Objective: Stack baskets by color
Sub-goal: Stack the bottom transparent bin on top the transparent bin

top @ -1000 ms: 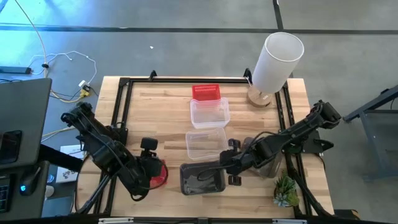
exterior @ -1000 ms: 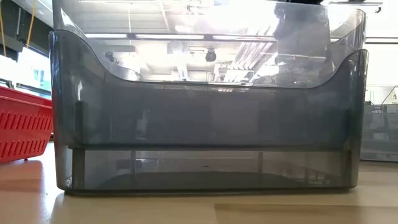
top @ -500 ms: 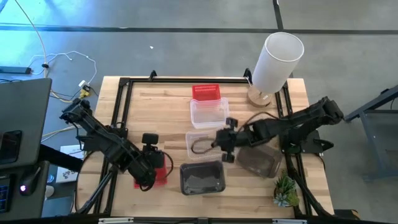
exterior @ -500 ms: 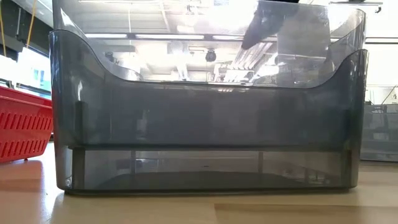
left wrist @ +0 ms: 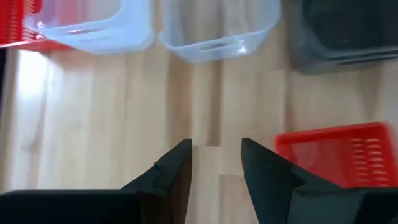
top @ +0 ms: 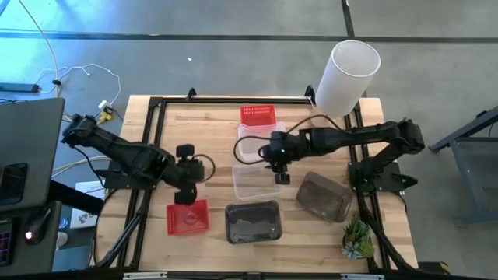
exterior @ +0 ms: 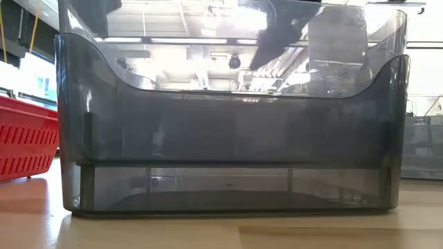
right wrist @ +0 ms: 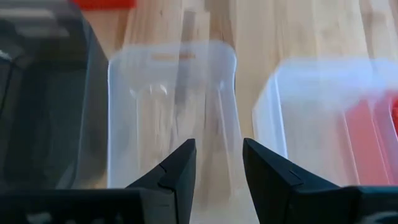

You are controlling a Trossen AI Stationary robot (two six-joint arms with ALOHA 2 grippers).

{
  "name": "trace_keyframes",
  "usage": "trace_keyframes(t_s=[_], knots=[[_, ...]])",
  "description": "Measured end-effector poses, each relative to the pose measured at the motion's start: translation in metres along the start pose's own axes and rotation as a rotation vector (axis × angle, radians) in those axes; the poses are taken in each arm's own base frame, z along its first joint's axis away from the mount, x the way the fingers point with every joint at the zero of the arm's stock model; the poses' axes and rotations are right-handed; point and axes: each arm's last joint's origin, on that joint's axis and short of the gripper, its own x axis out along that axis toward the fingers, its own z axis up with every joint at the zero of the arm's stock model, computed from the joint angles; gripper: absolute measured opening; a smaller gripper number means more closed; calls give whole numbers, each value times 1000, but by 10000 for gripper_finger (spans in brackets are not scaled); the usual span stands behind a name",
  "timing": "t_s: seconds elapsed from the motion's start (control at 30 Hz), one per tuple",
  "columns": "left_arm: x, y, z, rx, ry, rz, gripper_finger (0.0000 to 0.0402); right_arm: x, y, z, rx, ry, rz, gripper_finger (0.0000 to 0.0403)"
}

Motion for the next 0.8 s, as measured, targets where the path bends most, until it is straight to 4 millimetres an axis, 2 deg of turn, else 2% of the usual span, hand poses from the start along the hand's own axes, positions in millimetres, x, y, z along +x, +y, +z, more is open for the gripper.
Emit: trace_keyframes(t_s=[0.23,0.47,0.8], knots=[[25,36,3,-26,-1,-12,125,28,-17,-5,-45,53,5,119],[42,70,0,-94,48,-67,125,44,-26,-11,-26,98,40,119],[45,87,1,-126,29,-92,125,73,-27,-20,-19,166,54,119]])
